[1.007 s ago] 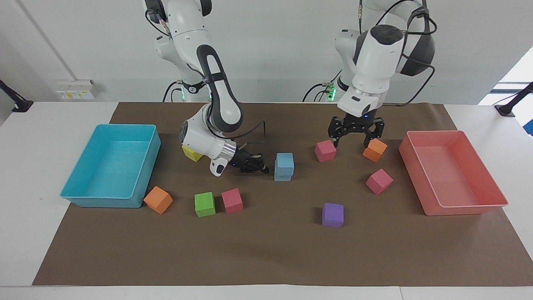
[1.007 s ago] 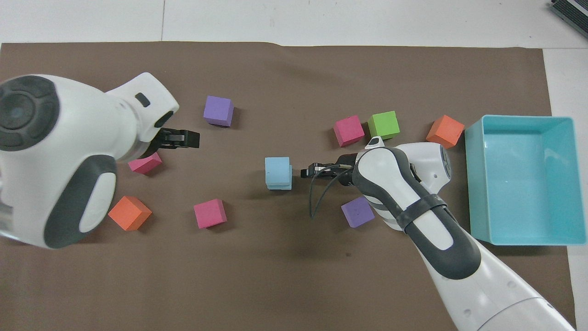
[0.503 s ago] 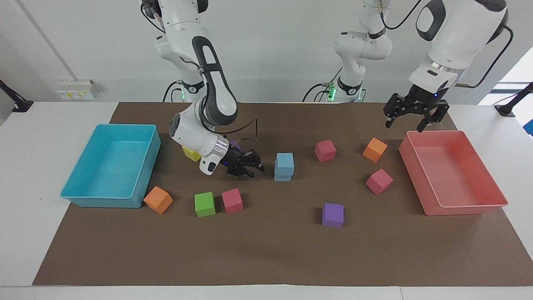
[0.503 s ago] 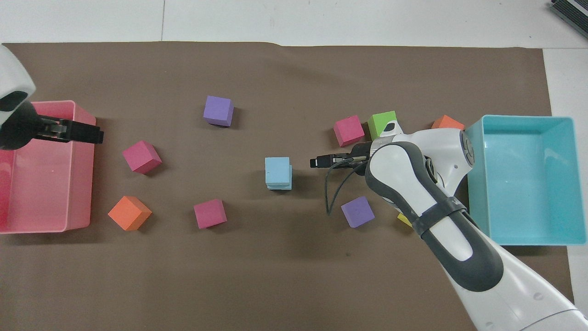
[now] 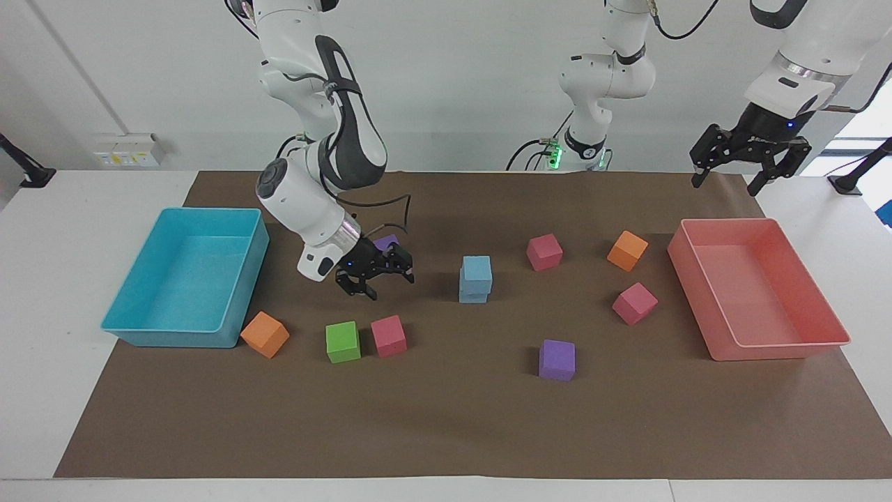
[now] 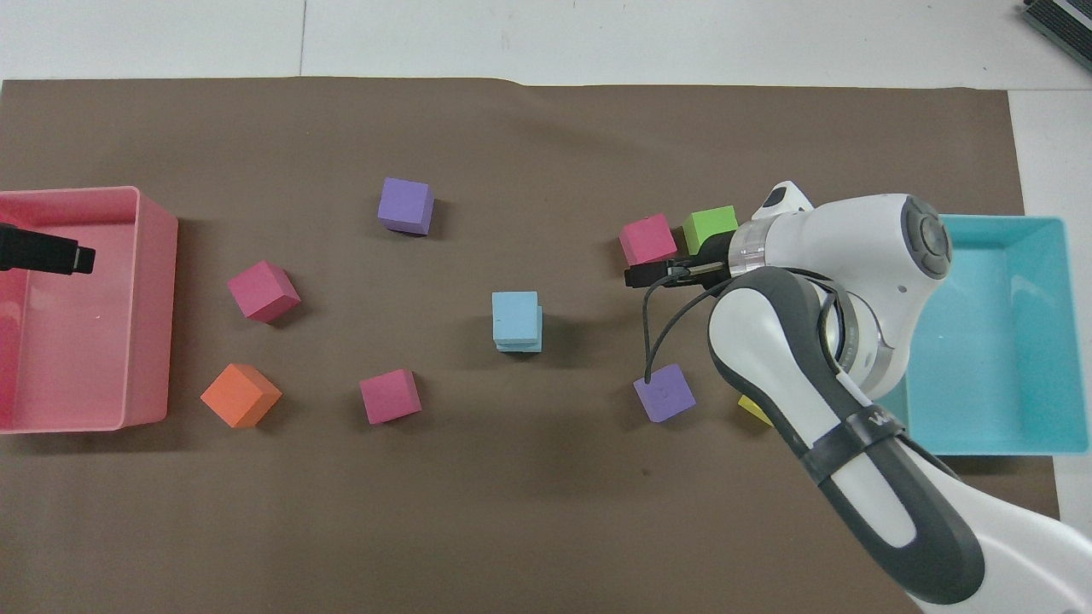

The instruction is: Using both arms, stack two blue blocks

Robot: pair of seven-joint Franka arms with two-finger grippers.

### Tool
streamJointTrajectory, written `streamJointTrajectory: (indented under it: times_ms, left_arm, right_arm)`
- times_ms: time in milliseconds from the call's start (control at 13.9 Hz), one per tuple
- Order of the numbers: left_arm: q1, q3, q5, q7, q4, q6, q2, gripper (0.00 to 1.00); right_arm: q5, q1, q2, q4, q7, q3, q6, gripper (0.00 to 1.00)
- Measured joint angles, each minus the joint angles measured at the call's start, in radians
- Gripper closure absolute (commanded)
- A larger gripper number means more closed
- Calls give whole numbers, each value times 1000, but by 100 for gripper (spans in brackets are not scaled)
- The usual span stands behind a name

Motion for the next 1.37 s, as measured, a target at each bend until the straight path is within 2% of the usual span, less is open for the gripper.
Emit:
streamJointTrajectory:
  times_ms: [288,503,719,935,1366]
  left_arm:
    - [22,0,0,23,-1,-30,0,0]
    - [23,0,0,23,-3,-36,0,0]
    - [23,1,17,23,-3,-35,1,0]
    - [23,1,23,23,-3,-35,1,0]
    - [23,-1,23,1,-5,-35,1,0]
  right_arm:
    - [-283,-11,-38,17,189,-1,-27,0]
    - [-459,-40,-62,80,257,-2,-180,0]
    - [-497,-93,-95,149,290,-4,-322,0]
    - [-502,-160,-147,157,335,-5,-417,0]
    - [-517,-245,-221,159,338,-14,-499,0]
